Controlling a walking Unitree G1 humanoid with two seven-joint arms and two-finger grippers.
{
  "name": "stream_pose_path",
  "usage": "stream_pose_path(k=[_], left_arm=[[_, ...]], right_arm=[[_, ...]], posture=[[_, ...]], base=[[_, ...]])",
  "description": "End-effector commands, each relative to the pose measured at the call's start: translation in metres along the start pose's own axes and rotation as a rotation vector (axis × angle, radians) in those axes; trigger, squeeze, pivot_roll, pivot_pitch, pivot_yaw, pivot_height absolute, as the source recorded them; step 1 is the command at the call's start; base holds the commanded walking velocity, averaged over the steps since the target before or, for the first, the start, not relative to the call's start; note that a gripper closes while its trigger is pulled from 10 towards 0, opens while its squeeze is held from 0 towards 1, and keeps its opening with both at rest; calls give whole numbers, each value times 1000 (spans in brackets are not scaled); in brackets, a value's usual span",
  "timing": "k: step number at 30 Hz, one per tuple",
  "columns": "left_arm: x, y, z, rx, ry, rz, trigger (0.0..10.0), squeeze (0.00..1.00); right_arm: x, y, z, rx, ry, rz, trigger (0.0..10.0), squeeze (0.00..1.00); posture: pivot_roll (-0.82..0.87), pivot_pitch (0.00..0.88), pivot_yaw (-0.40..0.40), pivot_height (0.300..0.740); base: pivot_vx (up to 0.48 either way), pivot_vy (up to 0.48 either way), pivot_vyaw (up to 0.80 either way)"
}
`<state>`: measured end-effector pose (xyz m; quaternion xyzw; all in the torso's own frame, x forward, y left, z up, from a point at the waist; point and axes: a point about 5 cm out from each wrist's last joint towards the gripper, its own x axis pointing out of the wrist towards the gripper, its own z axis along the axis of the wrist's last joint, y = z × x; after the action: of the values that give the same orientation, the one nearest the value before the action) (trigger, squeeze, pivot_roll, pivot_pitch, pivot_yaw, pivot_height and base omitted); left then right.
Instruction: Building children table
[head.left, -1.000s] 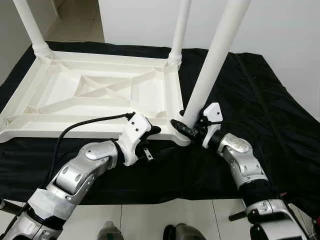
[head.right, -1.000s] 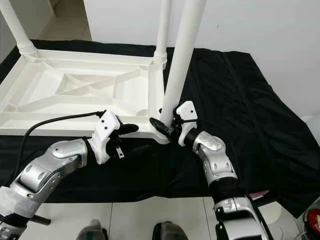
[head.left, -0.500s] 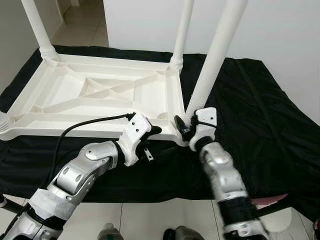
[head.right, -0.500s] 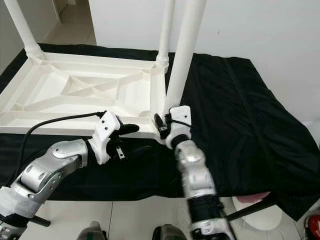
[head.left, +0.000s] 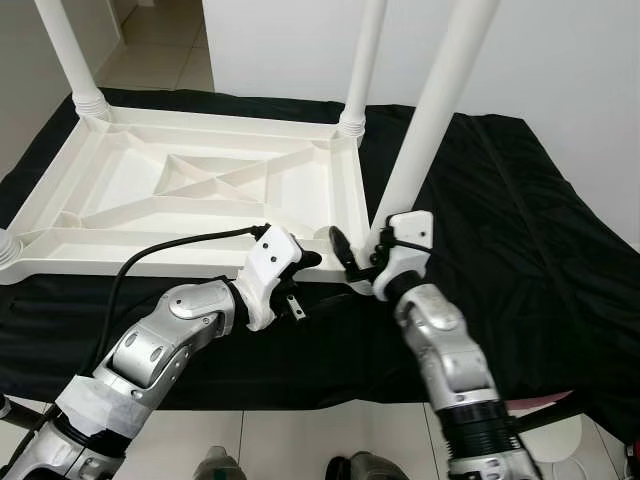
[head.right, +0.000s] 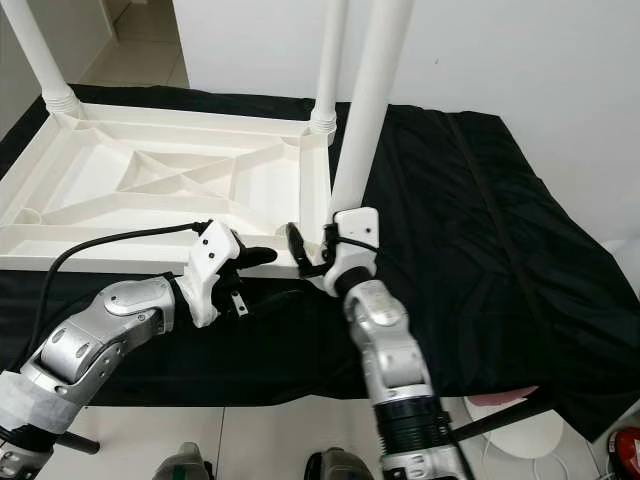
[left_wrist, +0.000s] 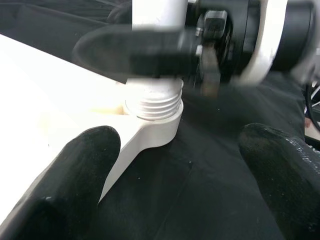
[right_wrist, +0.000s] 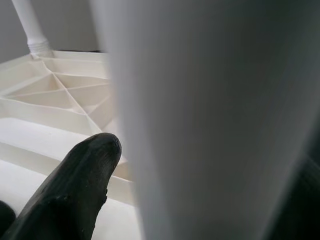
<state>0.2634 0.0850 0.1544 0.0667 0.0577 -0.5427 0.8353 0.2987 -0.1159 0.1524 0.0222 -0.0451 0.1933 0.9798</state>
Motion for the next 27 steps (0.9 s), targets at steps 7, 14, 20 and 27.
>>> stream_pose_path(k=[7,14,20,27], left_arm=[[-1,-9,0,12,5,-163,10000,0],[-5,-10,0,14,12,-168,10000,0],[-4,-10,-2,12,15,-163,10000,0],[-3,-10,-1,13,11,-156,10000,0]], right_arm=[[-8,-23,0,-82,44,187,10000,0],[-4,-34,-7,-101,81,385,10000,0],[8,-30,-14,-75,111,475,10000,0],[24,-19,-27,-79,150,546,5804,0]], posture=[[103,21,-54,740],[113,19,-53,740],[127,11,-56,740],[141,4,-58,740]], base=[[0,0,0],[0,0,0],[0,0,0],[0,0,0]])
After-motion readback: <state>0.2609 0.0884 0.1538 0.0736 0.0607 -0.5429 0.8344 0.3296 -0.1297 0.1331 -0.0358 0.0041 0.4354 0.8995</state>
